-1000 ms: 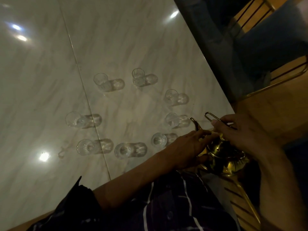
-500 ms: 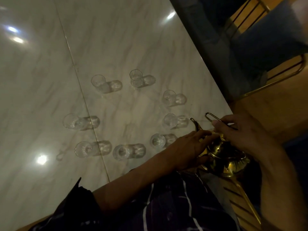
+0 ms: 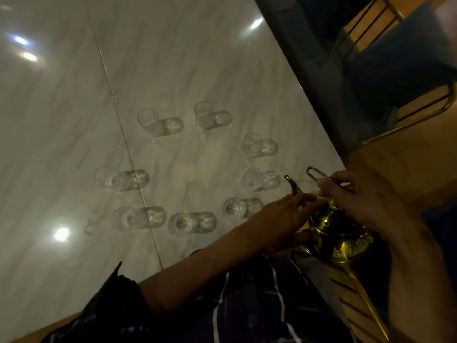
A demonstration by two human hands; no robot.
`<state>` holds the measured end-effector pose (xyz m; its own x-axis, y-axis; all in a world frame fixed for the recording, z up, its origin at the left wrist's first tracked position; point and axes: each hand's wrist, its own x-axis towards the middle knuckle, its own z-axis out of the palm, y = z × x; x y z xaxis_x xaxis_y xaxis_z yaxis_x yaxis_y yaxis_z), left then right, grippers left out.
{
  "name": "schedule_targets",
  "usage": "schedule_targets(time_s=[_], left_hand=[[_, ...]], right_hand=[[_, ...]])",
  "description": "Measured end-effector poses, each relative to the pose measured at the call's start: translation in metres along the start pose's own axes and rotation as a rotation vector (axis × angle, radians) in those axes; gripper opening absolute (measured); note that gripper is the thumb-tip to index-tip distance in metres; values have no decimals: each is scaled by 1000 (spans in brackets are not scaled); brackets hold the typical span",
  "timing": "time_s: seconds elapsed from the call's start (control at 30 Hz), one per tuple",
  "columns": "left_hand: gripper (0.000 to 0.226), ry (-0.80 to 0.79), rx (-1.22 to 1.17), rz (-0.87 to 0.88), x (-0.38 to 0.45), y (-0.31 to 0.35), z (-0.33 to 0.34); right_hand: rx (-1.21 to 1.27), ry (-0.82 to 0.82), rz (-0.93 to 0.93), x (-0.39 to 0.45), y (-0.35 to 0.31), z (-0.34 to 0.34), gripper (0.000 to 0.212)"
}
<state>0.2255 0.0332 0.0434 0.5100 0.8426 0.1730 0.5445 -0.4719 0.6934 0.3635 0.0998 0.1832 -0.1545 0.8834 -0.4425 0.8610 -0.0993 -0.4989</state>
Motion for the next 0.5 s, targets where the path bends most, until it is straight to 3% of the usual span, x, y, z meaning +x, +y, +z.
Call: schedule_targets(time_s=[0.5], left_hand=[[75,6,-2,-4,1,5,0]], right_hand=[[29,-12,-17,-2,3,-2,26]])
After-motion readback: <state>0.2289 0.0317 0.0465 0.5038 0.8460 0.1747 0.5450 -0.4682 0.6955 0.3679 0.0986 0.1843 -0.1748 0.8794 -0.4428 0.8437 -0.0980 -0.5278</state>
